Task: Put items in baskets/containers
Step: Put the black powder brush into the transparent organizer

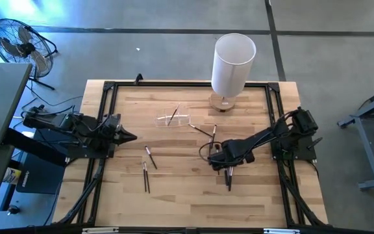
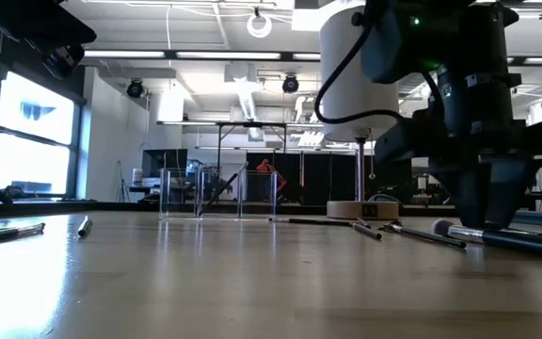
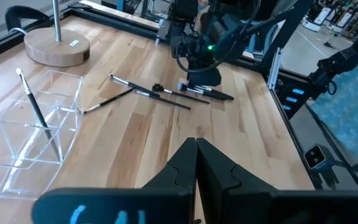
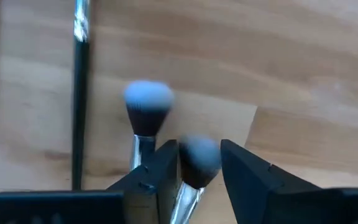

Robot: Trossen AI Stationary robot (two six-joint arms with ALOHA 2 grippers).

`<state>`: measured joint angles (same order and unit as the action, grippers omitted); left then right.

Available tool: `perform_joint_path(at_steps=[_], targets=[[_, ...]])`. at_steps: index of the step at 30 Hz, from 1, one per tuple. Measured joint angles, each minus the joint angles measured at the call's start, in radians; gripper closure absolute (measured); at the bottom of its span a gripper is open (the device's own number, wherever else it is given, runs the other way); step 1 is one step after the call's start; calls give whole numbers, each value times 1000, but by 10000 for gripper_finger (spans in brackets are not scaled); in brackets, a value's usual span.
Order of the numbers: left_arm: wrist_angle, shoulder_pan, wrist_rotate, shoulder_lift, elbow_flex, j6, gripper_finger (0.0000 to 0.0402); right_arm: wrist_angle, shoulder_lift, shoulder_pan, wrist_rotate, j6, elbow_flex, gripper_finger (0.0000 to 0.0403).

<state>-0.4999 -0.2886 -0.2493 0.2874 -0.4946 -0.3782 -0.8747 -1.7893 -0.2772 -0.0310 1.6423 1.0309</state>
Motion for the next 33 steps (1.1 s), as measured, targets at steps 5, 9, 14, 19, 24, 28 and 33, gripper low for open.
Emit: perform_joint_path(at_steps=[5, 9, 14, 19, 24, 28, 33], targets=[[0, 0, 0, 0, 0, 0, 401, 5, 2, 0, -29, -22, 0, 377], [0, 0, 1, 0, 0, -12, 401, 6, 3, -8, -18, -35, 0, 390], [0, 0, 11, 0, 0, -19, 401, -1, 29, -32, -31, -21, 0, 399], [3, 0, 12, 0, 0, -19, 401, -24, 89, -64, -88, 29, 0, 401], [3, 0, 12, 0, 0, -19, 402, -52, 155, -104, -170, 52, 0, 402], [3, 0, 12, 0, 0, -19, 402, -95, 214, -139, -228, 51, 1, 402], [4, 0, -5, 0, 0, -19, 402, -130, 301, -165, -326, 33, 1, 402]])
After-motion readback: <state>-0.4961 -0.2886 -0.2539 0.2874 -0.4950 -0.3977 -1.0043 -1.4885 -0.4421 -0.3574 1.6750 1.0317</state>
